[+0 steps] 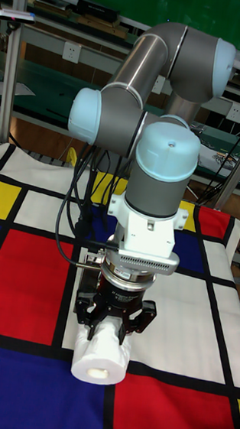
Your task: Take the roll of paper down from the shelf
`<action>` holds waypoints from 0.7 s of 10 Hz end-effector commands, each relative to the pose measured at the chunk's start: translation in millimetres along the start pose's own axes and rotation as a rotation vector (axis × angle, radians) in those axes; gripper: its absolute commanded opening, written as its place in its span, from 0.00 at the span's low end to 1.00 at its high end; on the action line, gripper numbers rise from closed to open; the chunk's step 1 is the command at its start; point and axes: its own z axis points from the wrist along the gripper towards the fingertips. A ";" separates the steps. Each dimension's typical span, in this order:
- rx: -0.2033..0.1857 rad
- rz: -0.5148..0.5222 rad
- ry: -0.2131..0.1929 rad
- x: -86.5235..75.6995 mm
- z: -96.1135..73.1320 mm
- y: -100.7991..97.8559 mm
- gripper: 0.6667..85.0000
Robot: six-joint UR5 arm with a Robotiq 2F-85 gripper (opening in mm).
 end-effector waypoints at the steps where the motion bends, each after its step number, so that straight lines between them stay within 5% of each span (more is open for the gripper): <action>1: -0.014 0.015 -0.034 -11.9 -0.6 2.1 0.00; 4: 0.007 0.010 -0.038 -12.9 -0.7 -3.1 0.00; 7: -0.008 -0.004 -0.012 -34.5 -1.2 -2.0 0.00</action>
